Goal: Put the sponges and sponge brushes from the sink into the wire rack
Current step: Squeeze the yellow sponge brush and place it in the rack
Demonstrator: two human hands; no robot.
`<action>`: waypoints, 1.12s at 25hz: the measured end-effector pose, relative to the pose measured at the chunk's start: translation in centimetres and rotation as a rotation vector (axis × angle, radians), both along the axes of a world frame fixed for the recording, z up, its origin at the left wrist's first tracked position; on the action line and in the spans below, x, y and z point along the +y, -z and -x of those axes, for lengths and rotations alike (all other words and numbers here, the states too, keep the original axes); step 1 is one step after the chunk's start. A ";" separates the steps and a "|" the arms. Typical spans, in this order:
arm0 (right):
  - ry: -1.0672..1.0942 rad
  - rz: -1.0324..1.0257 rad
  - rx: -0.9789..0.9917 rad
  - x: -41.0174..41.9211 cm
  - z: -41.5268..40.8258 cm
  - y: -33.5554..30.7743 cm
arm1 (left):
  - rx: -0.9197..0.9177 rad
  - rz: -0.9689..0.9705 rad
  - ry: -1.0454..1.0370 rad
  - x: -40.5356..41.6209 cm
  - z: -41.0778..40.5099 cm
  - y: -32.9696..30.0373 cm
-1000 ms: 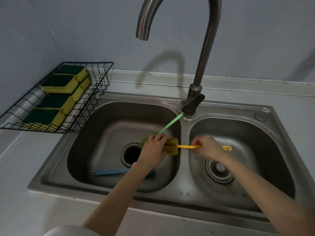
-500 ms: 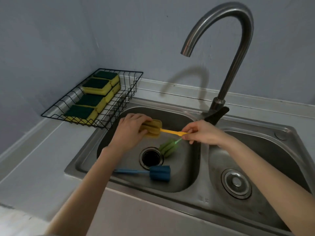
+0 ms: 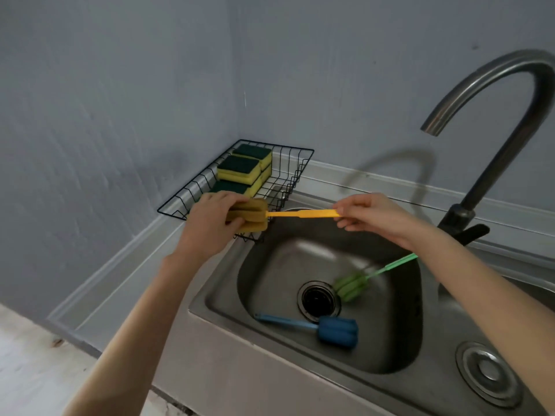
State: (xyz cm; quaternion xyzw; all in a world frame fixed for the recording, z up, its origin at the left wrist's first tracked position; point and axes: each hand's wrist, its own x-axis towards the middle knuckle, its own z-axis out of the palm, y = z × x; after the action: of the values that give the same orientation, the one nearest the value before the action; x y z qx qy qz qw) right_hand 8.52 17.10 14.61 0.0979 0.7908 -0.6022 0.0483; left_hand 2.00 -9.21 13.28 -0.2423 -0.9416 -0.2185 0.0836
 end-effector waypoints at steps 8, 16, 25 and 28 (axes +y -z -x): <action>0.289 0.428 0.159 -3.1 6.1 -3.0 | -0.016 -0.102 0.013 -1.7 4.8 -1.2; 0.440 0.334 0.226 -1.7 12.9 -5.0 | -0.123 -0.083 0.146 1.9 12.3 -0.5; 0.597 0.208 0.221 3.2 20.9 -2.9 | -0.268 -0.001 0.280 10.0 20.3 3.1; 0.634 0.200 0.233 4.0 22.7 -0.9 | -0.309 0.013 0.288 11.6 22.0 5.1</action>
State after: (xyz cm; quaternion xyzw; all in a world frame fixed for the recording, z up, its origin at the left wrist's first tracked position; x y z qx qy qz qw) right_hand -14.17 21.11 15.47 0.2640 0.6582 -0.6690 -0.2223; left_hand -20.00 2.43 8.15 -0.3385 -0.9002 -0.2567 -0.0952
